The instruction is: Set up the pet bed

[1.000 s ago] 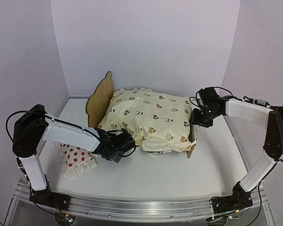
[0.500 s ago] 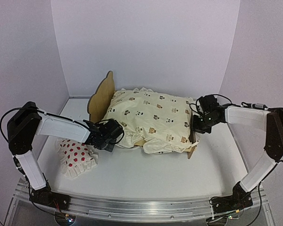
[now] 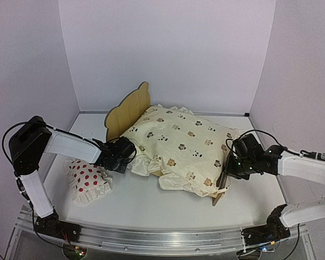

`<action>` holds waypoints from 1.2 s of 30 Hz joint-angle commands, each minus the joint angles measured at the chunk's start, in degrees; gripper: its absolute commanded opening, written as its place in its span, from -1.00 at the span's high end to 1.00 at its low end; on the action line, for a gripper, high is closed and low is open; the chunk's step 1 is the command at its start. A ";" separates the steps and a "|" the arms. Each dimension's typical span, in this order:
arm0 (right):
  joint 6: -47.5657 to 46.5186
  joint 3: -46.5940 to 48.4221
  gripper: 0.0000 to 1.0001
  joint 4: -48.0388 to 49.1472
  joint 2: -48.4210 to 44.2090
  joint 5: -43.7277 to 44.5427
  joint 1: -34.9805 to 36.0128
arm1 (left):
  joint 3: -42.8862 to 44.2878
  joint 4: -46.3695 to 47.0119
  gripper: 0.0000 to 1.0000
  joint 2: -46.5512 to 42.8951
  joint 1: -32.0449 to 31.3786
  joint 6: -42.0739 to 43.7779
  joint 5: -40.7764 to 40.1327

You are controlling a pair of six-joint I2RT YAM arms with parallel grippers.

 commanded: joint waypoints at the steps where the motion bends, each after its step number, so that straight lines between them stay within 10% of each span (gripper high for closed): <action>1: -6.67 -0.49 0.51 -8.90 -10.73 -4.96 3.60 | 0.20 5.00 0.34 1.42 1.72 -1.26 -5.04; 5: -12.94 6.42 -0.06 -17.71 -14.59 6.08 3.50 | -0.13 4.74 0.35 1.90 1.70 -1.76 -5.26; 14: -23.84 21.26 -0.22 -17.70 -7.32 14.01 0.45 | -2.46 3.20 0.33 -1.70 1.61 -2.54 -3.22; 24: -27.59 46.27 0.30 -10.09 27.46 -12.34 -24.74 | -3.64 4.40 0.32 -2.63 1.61 -2.97 -0.34; 36: -31.48 74.27 1.00 -21.72 59.80 -26.52 -32.08 | -5.32 6.54 0.33 -3.25 1.48 -3.47 3.67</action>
